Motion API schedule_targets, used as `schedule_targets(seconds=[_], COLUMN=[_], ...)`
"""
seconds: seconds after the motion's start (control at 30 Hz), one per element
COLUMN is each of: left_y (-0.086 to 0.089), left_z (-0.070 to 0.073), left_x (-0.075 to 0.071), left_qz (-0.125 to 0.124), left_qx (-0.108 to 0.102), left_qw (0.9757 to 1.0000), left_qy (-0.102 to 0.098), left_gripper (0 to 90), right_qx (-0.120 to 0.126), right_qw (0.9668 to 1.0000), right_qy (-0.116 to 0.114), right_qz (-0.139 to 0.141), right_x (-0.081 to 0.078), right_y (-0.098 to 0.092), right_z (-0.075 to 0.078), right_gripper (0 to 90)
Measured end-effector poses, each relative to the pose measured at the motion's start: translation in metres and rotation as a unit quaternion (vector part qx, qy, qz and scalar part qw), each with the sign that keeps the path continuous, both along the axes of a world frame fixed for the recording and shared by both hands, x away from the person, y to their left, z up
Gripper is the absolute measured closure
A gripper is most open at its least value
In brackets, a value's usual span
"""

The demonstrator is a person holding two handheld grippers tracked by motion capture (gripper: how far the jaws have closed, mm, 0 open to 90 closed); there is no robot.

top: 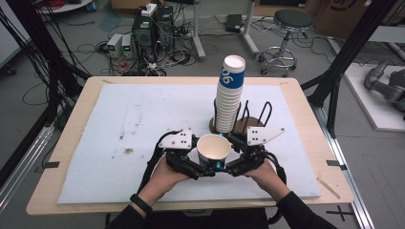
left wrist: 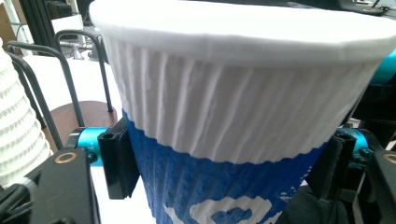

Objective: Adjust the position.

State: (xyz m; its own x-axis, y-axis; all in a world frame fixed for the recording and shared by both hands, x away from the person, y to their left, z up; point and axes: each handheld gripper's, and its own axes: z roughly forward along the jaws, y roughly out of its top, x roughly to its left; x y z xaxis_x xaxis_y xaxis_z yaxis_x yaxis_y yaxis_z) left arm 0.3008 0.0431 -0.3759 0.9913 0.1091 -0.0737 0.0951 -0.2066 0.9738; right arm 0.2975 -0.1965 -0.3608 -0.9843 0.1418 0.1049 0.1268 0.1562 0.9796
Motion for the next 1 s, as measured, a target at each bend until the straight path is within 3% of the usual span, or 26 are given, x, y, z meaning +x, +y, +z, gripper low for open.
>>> schedule_targets(seconds=[0.53, 1.0], left_y=[0.002, 0.015], left_z=[0.000, 0.007], left_x=[0.001, 0.004], left_qz=[-0.002, 0.009], left_qx=[0.007, -0.005], left_qw=[1.0000, 0.9999], left_qy=[-0.002, -0.003], left_gripper=[25.4, 25.3], right_qx=[-0.013, -0.017], right_qw=[0.9999, 0.9997], right_qy=[-0.004, -0.008], right_qz=[0.002, -0.016], right_x=[-0.001, 0.004], right_y=[-0.002, -0.019], right_z=[0.001, 0.004], right_gripper=[17.7, 15.8])
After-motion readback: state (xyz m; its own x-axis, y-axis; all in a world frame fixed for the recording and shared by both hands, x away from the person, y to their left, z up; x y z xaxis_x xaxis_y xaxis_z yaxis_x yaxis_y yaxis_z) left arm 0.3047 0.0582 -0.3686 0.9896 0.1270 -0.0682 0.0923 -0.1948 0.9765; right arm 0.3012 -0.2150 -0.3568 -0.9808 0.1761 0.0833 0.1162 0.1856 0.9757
